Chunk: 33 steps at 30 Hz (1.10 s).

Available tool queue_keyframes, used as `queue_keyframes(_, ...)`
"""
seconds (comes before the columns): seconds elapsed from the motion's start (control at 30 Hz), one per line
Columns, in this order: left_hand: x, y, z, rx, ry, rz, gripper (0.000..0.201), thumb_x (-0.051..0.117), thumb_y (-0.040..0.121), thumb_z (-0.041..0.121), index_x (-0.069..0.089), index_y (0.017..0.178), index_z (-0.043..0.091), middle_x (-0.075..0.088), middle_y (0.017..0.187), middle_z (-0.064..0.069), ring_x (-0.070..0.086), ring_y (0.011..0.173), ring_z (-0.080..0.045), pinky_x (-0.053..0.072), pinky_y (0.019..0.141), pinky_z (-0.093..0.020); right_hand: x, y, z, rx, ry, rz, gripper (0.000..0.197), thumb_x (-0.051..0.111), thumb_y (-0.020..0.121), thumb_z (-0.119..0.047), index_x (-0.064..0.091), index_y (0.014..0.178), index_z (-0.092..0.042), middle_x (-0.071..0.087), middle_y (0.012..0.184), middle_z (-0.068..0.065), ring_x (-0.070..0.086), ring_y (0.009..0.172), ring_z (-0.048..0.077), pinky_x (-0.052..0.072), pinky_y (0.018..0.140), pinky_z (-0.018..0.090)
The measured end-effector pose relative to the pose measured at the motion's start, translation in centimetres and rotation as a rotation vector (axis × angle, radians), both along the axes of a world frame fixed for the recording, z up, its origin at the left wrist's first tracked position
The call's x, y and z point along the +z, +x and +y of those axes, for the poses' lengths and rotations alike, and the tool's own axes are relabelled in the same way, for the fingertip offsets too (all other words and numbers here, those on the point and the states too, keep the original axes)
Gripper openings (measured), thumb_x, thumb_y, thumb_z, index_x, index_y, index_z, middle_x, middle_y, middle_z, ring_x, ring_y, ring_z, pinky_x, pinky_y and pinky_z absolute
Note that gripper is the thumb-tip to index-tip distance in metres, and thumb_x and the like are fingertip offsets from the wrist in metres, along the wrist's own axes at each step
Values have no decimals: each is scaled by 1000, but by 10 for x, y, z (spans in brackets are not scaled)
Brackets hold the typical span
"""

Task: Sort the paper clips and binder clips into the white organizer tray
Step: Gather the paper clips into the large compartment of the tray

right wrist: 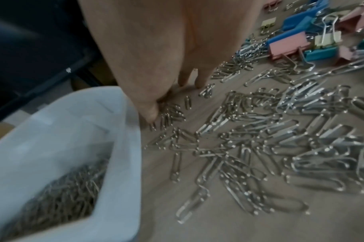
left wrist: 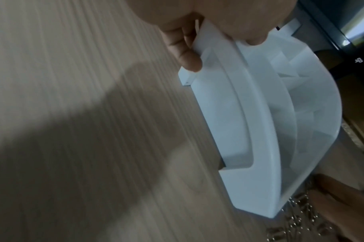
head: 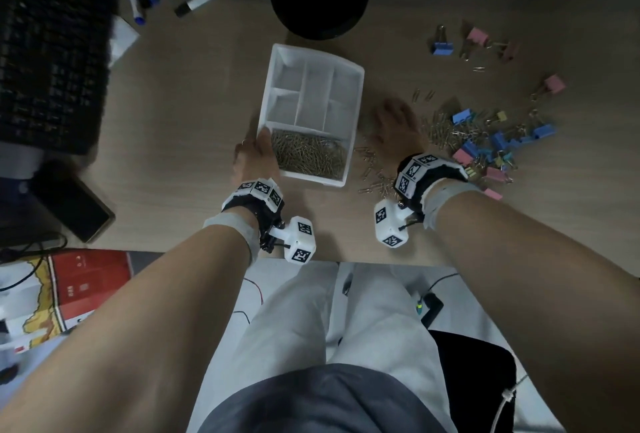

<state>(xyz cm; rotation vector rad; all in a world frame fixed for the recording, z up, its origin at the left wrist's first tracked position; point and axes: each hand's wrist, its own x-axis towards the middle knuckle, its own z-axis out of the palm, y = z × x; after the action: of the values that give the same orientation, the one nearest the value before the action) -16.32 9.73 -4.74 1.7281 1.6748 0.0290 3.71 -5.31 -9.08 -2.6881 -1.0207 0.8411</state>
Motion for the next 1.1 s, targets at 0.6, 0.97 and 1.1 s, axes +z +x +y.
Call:
queue_keyframes(0.6, 7, 31, -9, -13, 114, 109, 51, 19, 101, 48, 52, 122, 15, 57, 122, -15, 55, 112, -36, 43, 93, -46, 19, 58, -11, -100, -52, 58, 84, 50, 100, -44, 5, 158, -4, -1, 167, 14, -4, 154, 33, 4, 124, 43)
queue_keyframes(0.97, 8, 36, -16, 5, 174, 126, 53, 18, 102, 48, 52, 125, 14, 58, 123, -17, 56, 111, -37, 43, 93, -44, 40, -8, -53, -273, 102, -200, 62, 56, 94, -34, 39, 146, -5, 40, 150, 16, 36, 137, 37, 35, 112, 48)
queue_keyframes(1.1, 8, 38, -19, 4, 147, 113, 53, 18, 101, 49, 51, 126, 15, 57, 124, -17, 56, 112, -37, 43, 93, -45, 47, 35, -67, -474, 35, -238, 47, 52, 98, -27, 43, 142, -11, 43, 143, 20, 41, 130, 39, 45, 102, 50)
